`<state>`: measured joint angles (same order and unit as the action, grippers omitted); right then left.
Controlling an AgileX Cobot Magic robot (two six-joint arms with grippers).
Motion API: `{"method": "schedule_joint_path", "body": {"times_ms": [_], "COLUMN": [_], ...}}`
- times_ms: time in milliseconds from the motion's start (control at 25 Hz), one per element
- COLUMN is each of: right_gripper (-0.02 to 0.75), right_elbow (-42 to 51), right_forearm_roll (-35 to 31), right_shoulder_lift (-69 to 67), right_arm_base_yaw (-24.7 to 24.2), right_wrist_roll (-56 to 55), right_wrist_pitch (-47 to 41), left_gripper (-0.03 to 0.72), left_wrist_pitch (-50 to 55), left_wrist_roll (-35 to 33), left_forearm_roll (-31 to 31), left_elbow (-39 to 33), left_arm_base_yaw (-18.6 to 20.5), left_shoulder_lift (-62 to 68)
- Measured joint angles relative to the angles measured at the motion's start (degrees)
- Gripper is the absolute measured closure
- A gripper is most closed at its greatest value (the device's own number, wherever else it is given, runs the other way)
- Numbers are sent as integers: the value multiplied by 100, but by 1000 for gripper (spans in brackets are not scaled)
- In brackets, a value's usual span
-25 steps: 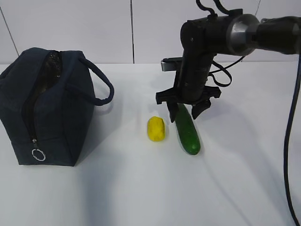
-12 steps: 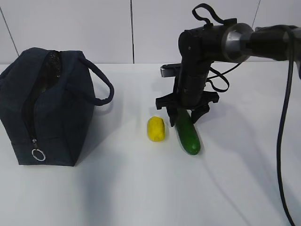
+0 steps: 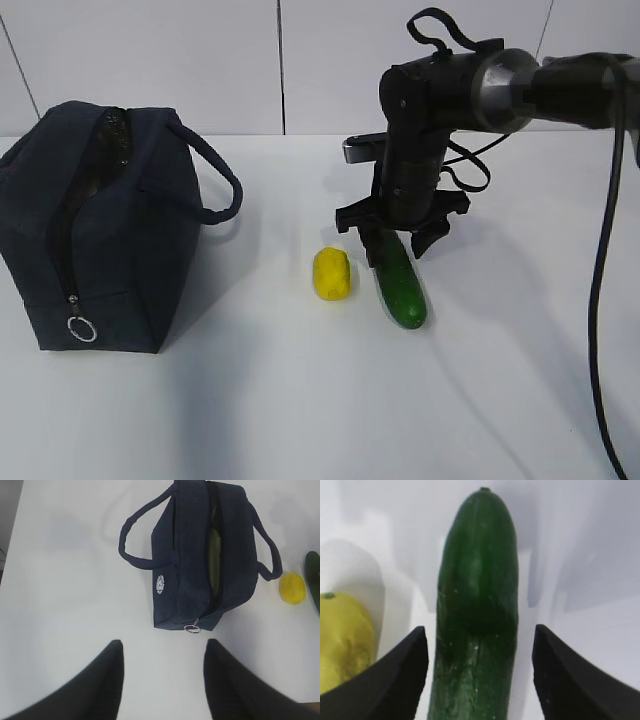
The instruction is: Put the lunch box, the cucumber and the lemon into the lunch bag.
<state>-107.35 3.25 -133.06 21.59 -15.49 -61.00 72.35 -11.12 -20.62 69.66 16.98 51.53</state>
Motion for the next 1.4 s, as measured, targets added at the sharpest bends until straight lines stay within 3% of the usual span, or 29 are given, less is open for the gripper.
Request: {"method": "schedule_joint_path", "body": {"times_ms": [840,1160,1400], "right_gripper": [251,384,396], "right_elbow": [-14,-27,-126], "right_forearm_roll": [-38,-38,-38], "right_shoulder_lift": [-260,-260,-260], "right_arm_base_yaw": [-11,-11,-11], "right_wrist_roll": [0,0,0], "right_wrist_pitch": [-473,-610,-814], "left_gripper": [331,331,331], "left_wrist_pitch": [0,0,0], "left_wrist_roll": [0,4,4], "left_forearm_roll": [-4,6,250], "left_elbow": [0,0,0], "left_arm_base_yaw": [0,0,0], "left_shoulder_lift": [0,0,0]}}
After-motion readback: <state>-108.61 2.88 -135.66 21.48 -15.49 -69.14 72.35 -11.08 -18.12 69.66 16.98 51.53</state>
